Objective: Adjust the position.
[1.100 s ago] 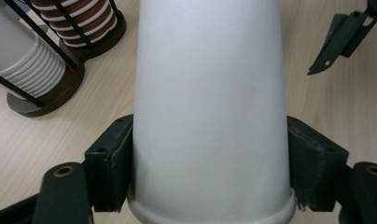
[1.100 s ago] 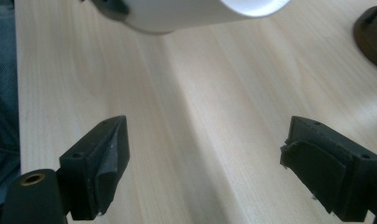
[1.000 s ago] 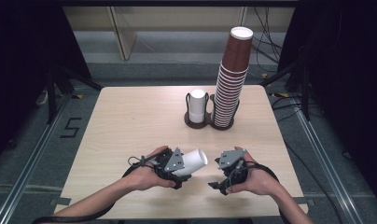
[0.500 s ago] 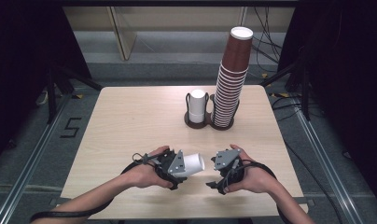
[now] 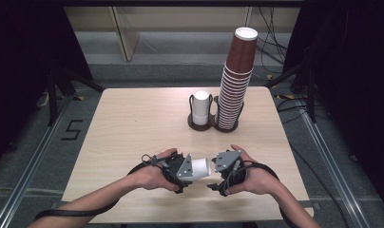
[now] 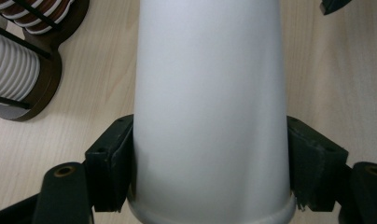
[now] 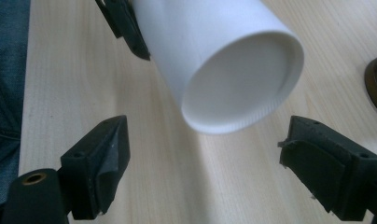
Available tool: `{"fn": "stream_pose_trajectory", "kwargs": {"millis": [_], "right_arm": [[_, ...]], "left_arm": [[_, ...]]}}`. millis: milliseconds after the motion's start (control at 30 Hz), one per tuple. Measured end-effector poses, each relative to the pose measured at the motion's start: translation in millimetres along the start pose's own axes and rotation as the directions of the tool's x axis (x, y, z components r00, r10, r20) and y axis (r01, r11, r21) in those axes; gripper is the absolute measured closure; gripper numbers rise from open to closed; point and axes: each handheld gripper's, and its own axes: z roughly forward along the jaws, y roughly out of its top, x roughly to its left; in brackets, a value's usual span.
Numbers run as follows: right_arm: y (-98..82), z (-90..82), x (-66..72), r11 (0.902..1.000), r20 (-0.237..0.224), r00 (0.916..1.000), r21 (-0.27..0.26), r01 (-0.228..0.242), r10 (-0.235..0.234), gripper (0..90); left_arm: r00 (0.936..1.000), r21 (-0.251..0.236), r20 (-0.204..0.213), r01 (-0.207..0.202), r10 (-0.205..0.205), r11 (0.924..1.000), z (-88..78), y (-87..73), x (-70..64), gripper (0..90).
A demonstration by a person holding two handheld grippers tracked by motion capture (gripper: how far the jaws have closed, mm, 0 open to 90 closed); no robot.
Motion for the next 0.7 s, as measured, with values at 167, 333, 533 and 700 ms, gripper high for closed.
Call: {"fn": "stream_pose_trajectory", "kwargs": {"millis": [167, 333, 533, 700], "right_arm": [[3.0, -0.5, 2.9, 0.9997, -0.013, 0.9996, 0.002, -0.023, 0.023, 15.2], [7.9, 0.9, 1.5, 0.9998, -0.015, 0.9998, -0.009, 0.016, -0.016, 15.2], [14.2, 1.2, 2.4, 0.9998, -0.017, 0.9997, 0.004, 0.017, -0.017, 15.9], [16.9, 4.4, 2.6, 0.9996, -0.026, 0.9993, 0.008, 0.026, -0.026, 17.5]], "left_arm": [[0.9998, 0.01, 0.007, -0.02, 0.02, 0.9998, 1.8, 2.2, -0.8, 26.1], [0.9984, 0.028, 0.016, -0.055, 0.055, 0.9981, 3.0, 5.9, -2.5, 26.3], [0.9968, 0.04, 0.026, -0.077, 0.076, 0.9962, 4.9, 8.7, -4.6, 26.3], [0.9962, 0.046, 0.027, -0.084, 0.083, 0.9954, 5.5, 9.5, -4.5, 26.3]]}}
